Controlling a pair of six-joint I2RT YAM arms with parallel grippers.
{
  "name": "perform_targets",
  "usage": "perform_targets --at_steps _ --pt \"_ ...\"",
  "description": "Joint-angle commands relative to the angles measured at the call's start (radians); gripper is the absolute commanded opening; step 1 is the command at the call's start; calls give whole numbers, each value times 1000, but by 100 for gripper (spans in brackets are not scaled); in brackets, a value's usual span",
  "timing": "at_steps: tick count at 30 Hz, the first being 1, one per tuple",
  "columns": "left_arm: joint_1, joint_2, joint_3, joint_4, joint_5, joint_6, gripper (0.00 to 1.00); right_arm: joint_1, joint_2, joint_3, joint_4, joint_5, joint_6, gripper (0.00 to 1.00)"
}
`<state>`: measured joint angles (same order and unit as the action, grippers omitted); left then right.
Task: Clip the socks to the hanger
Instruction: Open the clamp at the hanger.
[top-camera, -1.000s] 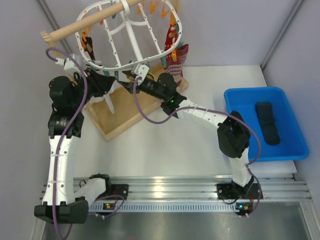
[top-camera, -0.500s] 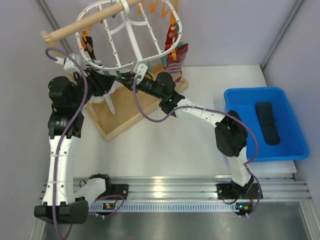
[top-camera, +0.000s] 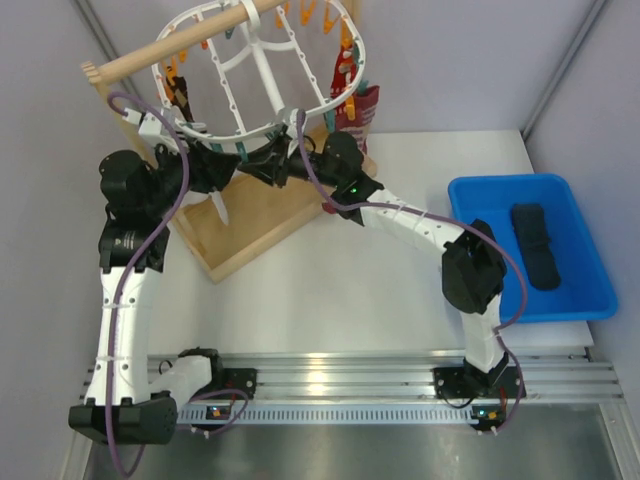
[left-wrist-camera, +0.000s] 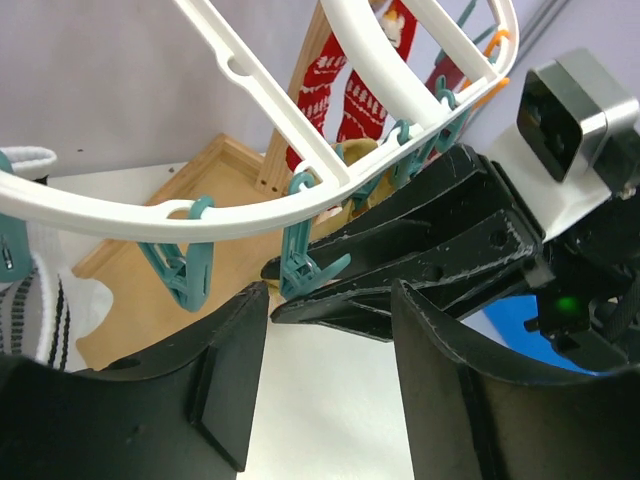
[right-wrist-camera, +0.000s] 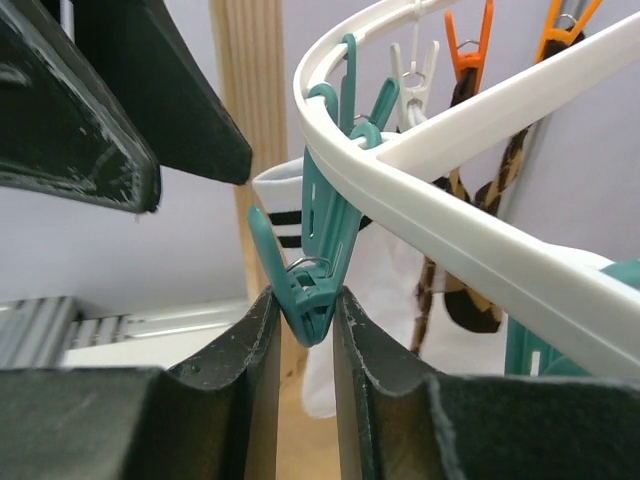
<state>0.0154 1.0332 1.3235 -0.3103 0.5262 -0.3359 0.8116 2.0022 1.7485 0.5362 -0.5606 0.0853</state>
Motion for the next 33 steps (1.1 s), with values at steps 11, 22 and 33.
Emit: perform_targets --at_steps 11,22,33 --pt "5 50 -46 211 88 -172 59 -42 -95 29 -67 -194 413 0" --pt "1 114 -21 249 112 -278 58 -49 -86 39 -110 -216 452 0" --pt "-57 140 6 286 93 -207 56 -55 -54 92 -140 -216 465 0"
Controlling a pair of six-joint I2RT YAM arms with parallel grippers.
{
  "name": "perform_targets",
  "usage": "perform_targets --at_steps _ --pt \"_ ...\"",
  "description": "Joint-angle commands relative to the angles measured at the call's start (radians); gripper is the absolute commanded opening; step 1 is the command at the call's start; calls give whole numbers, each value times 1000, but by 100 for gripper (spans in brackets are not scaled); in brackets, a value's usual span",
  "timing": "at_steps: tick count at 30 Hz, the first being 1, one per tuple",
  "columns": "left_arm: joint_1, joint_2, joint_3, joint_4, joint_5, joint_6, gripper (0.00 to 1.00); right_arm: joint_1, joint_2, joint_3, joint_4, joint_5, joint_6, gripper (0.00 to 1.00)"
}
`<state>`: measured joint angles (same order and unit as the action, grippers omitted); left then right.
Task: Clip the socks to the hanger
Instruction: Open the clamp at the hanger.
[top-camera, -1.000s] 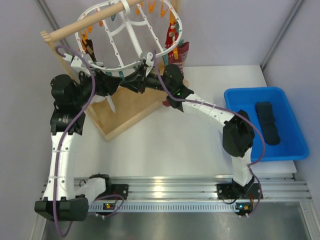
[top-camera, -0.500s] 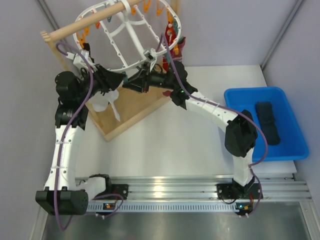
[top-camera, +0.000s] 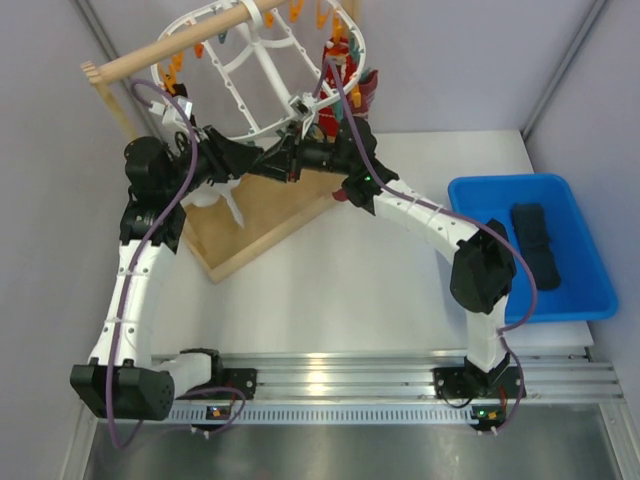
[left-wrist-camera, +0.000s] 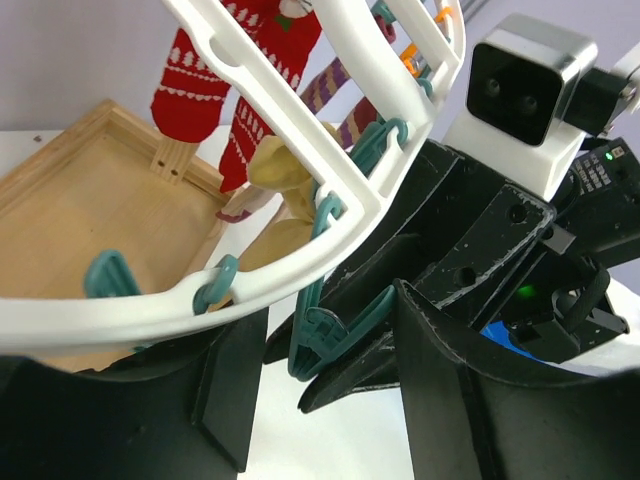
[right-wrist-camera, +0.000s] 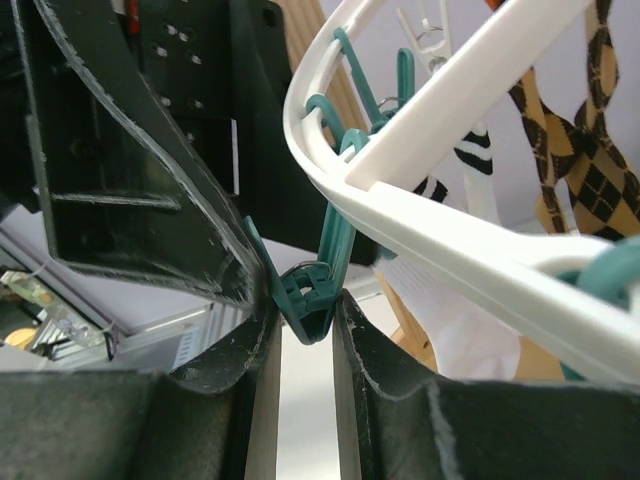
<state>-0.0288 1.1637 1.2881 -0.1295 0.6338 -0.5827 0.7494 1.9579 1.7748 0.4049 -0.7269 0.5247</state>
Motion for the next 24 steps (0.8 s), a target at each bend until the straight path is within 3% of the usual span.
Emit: perform_targets --at_steps 1,16,19,23,24 --pt "-13 13 46 108 -11 41 56 8 -8 69 -12 -52 26 0" --pt "-13 4 28 205 -117 -14 49 7 -20 46 -12 -69 14 0" --pt "-13 -2 19 211 -123 -23 43 5 -19 44 -11 -75 20 0" --pt "-13 -4 10 220 -125 -26 26 4 -16 41 -3 -83 28 0" --pt "-13 -2 10 222 -123 -29 17 2 -16 41 -2 -88 31 0"
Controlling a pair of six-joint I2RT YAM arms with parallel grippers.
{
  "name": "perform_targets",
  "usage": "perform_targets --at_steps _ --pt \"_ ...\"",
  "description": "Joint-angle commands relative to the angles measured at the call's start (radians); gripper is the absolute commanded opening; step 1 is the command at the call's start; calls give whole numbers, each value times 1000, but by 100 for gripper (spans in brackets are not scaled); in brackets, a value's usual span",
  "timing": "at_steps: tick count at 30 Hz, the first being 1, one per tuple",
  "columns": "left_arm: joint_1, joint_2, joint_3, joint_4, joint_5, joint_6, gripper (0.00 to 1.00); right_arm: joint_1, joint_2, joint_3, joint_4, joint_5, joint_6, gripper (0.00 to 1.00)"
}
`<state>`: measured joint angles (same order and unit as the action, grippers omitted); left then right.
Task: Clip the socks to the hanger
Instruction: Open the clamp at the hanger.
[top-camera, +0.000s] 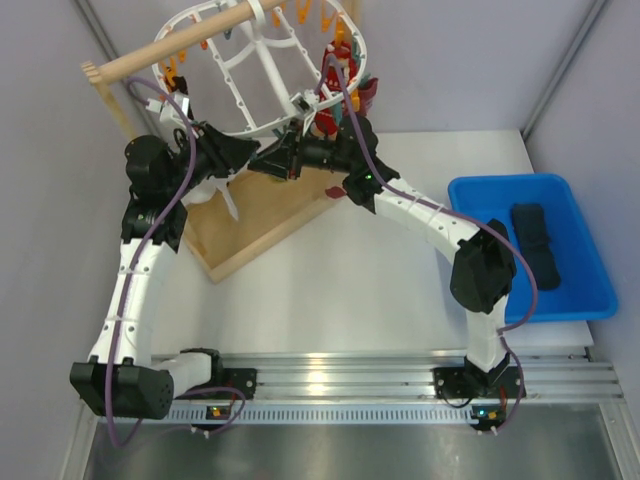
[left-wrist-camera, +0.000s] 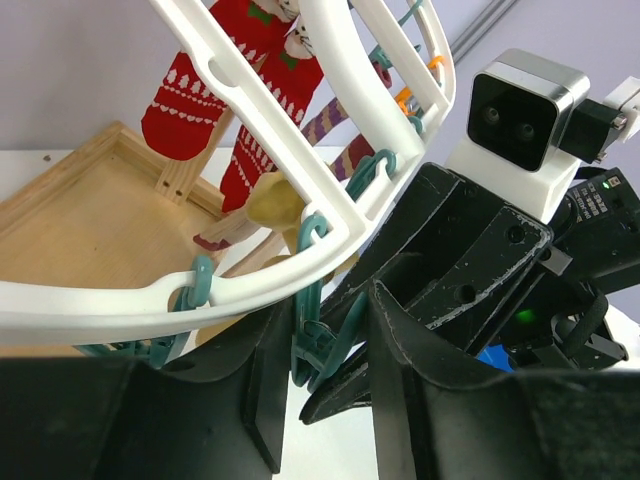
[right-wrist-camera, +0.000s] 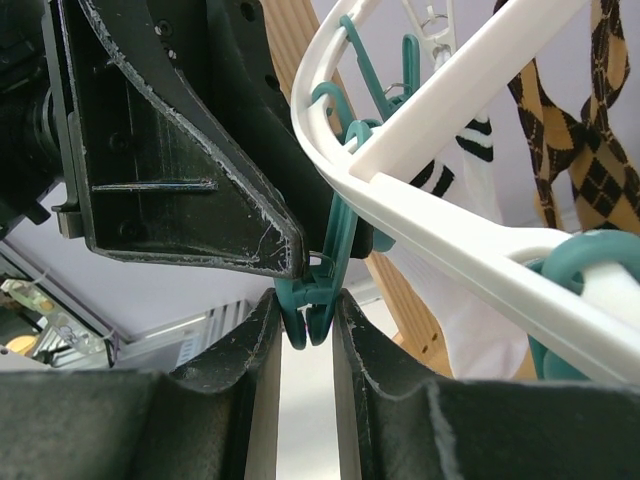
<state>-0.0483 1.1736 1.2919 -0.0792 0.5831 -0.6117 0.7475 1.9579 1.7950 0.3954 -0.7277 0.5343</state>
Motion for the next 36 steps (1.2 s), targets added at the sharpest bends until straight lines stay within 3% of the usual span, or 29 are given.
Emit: perform_targets --at_steps 1,3,4,5,6,9,11,18,26,33,36 --pt "7 -14 4 171 -69 -5 13 4 -16 21 13 -90 27 0" --pt "7 -8 4 173 -63 -5 0 3 -13 21 17 -96 30 0" --pt "7 -6 4 171 -65 -13 0 1 -13 21 19 -98 32 4" --pt "7 -6 4 168 -68 -19 0 3 -14 15 19 -98 32 13" --pt "5 -3 4 159 -80 -23 0 3 -22 9 19 -92 30 30" --pt "7 3 9 131 -95 -42 0 3 -66 -37 -3 -32 -37 50" --pt "5 4 10 118 -103 -48 0 3 -106 -72 -30 14 -71 55" --pt "-24 3 29 27 -176 -37 0 18 -169 -95 -66 273 -259 54" --pt "-70 21 76 -74 -281 0 0 90 -142 -13 -154 303 -477 55" --pt "-85 32 107 -94 -292 1 0 131 -128 7 -184 445 -651 56" --pt "-85 31 103 -99 -292 1 0 133 -111 35 -188 511 -674 49"
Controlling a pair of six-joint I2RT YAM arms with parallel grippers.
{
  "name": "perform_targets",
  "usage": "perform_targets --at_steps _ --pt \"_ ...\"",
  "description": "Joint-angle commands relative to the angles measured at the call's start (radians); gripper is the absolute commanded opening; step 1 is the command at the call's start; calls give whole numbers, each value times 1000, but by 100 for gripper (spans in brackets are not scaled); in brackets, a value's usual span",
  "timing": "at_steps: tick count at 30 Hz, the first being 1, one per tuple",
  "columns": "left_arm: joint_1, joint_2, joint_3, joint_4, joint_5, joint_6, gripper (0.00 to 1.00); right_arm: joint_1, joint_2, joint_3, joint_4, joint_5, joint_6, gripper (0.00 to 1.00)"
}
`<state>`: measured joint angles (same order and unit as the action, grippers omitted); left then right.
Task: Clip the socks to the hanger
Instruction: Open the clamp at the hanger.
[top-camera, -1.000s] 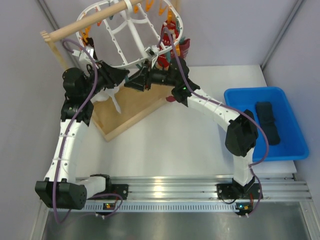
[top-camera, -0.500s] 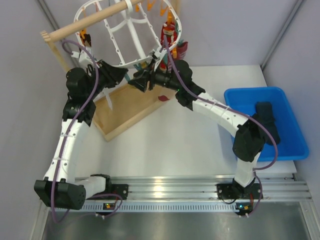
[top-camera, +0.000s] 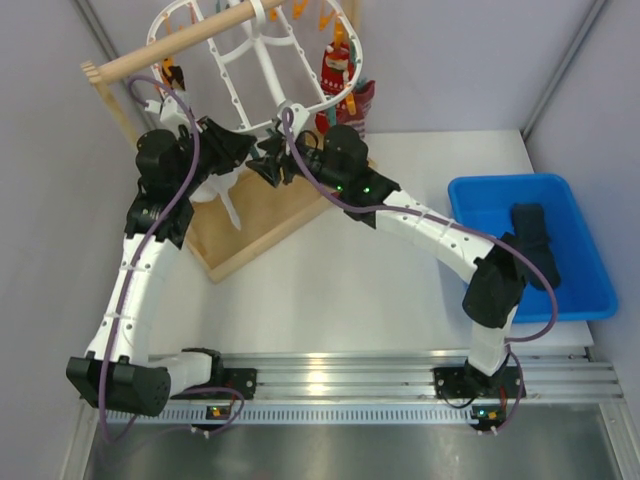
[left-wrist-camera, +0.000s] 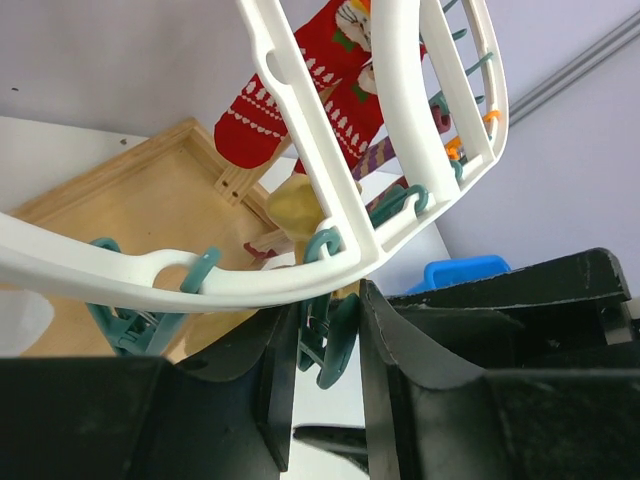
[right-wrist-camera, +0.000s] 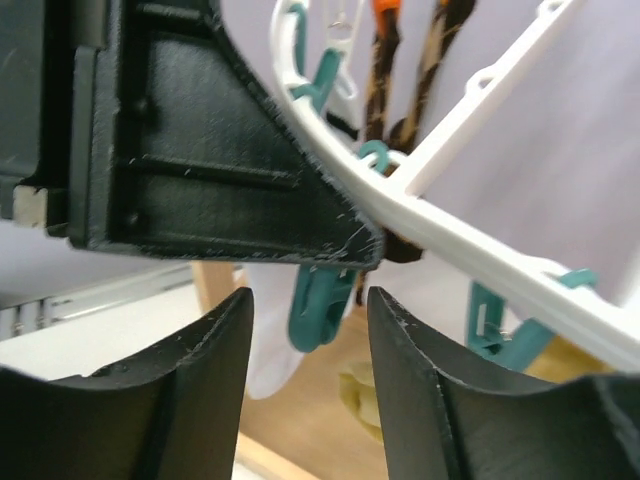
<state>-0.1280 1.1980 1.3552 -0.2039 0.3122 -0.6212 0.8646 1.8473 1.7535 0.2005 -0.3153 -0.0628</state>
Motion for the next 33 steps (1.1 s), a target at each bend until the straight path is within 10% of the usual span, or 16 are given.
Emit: perform_targets --at_steps 1,7,15,33 --pt "-5 3 36 26 -18 9 0 16 4 95 4 113 -83 48" --pt "-5 -8 35 24 -15 3 1 13 35 132 -16 111 -134 1" --pt "-2 -32 42 27 -45 28 40 -24 23 120 -27 -13 -46 0" --pt "16 -35 44 69 48 55 45 -110 56 161 -30 -222 204 0"
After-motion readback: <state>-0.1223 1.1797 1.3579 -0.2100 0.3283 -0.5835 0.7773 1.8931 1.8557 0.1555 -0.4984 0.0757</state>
